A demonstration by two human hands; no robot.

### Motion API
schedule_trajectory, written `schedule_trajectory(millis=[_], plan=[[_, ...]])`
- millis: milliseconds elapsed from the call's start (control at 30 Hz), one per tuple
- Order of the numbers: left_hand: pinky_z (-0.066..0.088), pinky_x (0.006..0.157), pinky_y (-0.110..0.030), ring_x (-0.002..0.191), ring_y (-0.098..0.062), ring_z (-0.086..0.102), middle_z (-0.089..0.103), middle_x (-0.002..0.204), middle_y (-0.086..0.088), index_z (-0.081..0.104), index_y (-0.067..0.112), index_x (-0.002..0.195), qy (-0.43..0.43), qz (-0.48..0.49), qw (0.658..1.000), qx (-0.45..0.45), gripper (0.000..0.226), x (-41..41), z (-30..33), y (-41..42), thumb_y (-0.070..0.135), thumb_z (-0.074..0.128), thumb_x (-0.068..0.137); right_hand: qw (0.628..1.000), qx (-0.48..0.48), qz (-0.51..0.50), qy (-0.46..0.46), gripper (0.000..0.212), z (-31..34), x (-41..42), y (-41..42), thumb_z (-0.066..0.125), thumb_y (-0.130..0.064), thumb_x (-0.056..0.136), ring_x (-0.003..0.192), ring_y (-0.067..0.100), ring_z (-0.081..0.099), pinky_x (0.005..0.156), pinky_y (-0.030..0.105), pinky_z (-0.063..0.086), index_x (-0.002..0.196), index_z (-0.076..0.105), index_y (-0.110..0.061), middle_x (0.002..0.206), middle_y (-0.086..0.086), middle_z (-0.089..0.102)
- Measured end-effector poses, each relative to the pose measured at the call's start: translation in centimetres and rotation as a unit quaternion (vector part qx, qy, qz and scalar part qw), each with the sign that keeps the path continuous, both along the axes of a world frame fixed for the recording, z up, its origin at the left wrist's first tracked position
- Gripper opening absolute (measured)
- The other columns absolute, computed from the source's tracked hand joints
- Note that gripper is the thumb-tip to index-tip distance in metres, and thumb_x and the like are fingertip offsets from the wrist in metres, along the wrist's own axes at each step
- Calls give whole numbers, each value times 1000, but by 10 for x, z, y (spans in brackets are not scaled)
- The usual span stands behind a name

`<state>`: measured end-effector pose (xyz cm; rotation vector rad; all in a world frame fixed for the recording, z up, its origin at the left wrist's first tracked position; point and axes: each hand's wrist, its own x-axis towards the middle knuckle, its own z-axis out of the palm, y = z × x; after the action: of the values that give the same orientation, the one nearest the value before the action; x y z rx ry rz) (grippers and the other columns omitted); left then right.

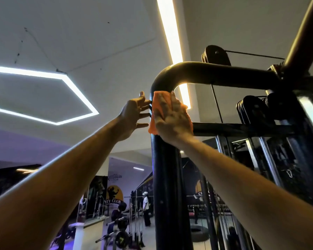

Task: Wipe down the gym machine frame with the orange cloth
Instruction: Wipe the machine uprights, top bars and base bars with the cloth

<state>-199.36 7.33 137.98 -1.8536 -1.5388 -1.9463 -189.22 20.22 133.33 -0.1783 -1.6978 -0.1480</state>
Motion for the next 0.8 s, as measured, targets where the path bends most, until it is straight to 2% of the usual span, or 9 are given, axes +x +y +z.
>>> schedule_trajectory(millis=[100, 200, 267, 367, 467, 567, 633, 700, 800], plan=[[47, 116, -55, 141, -29, 57, 58, 157, -2, 53, 20, 156, -8, -8, 1000, -10, 73, 2, -2, 0, 69, 30, 108, 998, -40, 41, -13, 66, 18, 0, -7, 21, -63, 113, 169, 25, -4, 135, 60, 11, 171, -5, -45, 182, -9, -12], [48, 109, -49, 147, -30, 50, 49, 165, -2, 47, 22, 160, -4, -8, 1000, 0, 74, 5, -8, -1, 70, 26, 108, 999, 36, -18, 16, 64, -43, -12, 3, 20, -50, 115, 166, 17, -20, 136, 51, -2, 168, -14, -40, 178, -11, -21], [47, 105, -47, 150, -30, 47, 43, 169, -2, 44, 23, 163, -3, -6, 1000, 4, 73, 8, -11, 1, 69, 25, 109, 997, 69, -31, 11, 66, -85, -10, 9, 14, -49, 112, 164, 16, -26, 135, 49, -13, 166, -23, -43, 176, -13, -29], [48, 101, -46, 150, -29, 47, 43, 169, -1, 43, 23, 163, -6, -3, 1000, 12, 72, 11, -14, 3, 68, 27, 109, 998, 57, -37, 6, 66, -83, -6, 17, 13, -56, 109, 164, 15, -28, 132, 48, -20, 165, -22, -47, 171, -21, -33], [50, 97, -45, 143, -27, 52, 47, 165, 1, 46, 24, 161, -3, -13, 1000, 3, 70, 15, -13, 2, 68, 28, 109, 1000, 14, -22, -5, 66, -31, -7, 13, 19, -56, 113, 167, 19, -17, 134, 54, -10, 170, -11, -42, 179, -14, -19], [46, 108, -51, 147, -29, 49, 46, 167, 1, 45, 24, 162, -16, -20, 1000, 1, 72, 14, -13, 2, 69, 29, 109, 1000, -23, 14, 6, 64, -3, -6, 4, 24, -53, 116, 169, 21, -6, 136, 54, 1, 171, -6, -38, 183, -9, -5], [44, 113, -55, 150, -30, 47, 45, 168, 2, 43, 26, 163, -16, -25, 1000, 3, 72, 10, -15, 2, 70, 29, 108, 1000, -6, 11, 18, 63, -26, -5, 0, 25, -50, 117, 169, 20, -9, 136, 53, 0, 167, -13, -42, 182, -10, -9], [41, 117, -56, 153, -30, 44, 41, 171, 4, 40, 27, 165, -13, -24, 1000, 8, 72, 9, -19, 3, 69, 28, 108, 999, 37, -6, 16, 63, -71, -5, 3, 20, -46, 115, 166, 16, -19, 135, 51, -9, 162, -22, -45, 177, -14, -23], [43, 112, -52, 153, -29, 43, 41, 171, 6, 40, 28, 165, -21, -15, 1000, 17, 69, 11, -24, 5, 67, 29, 109, 999, 46, -7, -6, 63, -111, -2, 12, 10, -51, 110, 164, 14, -27, 132, 46, -21, 163, -22, -42, 170, -19, -34]])
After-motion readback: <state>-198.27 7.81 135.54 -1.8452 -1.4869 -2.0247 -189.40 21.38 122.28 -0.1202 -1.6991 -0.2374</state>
